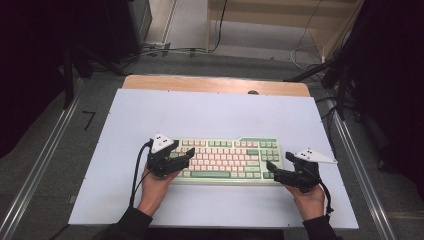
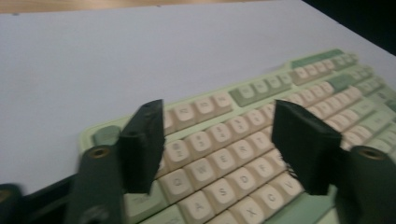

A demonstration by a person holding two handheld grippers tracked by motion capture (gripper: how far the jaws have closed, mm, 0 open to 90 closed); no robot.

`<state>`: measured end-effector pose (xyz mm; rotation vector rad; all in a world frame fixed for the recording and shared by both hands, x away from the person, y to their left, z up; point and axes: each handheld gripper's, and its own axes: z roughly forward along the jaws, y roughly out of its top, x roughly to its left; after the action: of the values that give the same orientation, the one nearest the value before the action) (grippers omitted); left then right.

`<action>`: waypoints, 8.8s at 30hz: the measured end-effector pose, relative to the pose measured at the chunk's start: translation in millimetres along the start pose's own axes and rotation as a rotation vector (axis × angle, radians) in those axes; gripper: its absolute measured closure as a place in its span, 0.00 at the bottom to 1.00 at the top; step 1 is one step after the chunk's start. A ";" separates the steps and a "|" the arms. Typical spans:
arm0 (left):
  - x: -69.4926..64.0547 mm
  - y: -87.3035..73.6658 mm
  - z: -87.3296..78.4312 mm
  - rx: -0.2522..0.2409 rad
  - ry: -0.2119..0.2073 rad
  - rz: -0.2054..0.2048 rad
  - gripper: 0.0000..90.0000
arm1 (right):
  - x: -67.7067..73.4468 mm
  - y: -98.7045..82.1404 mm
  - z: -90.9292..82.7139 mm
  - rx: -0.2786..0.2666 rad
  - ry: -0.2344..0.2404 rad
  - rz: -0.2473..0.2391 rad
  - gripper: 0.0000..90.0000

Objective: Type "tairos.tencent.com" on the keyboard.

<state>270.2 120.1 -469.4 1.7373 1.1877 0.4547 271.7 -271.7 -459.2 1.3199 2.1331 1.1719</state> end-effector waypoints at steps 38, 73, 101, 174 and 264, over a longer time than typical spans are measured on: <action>-12.6 5.6 33.6 0.131 -0.088 0.048 0.78 | 5.9 -1.0 4.9 0.018 0.011 -0.021 0.19; 16.5 -13.6 -22.8 0.057 -0.017 -0.004 0.58 | 6.1 -3.2 3.9 0.025 0.010 -0.025 0.19; 14.9 -20.7 -6.3 0.147 -0.022 -0.018 1.00 | 7.4 -3.8 6.0 0.036 0.012 -0.027 0.19; 17.0 -18.9 -15.6 0.021 0.051 -0.080 0.28 | 72.7 29.5 66.6 0.066 0.132 -0.087 0.54; 3.1 -5.7 21.1 0.059 -0.099 -0.020 1.00 | 67.8 41.7 68.3 0.065 0.167 -0.017 0.23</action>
<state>284.1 112.9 -485.0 1.7755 1.1565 0.3207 307.2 -172.9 -458.3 1.2687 2.3127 1.2555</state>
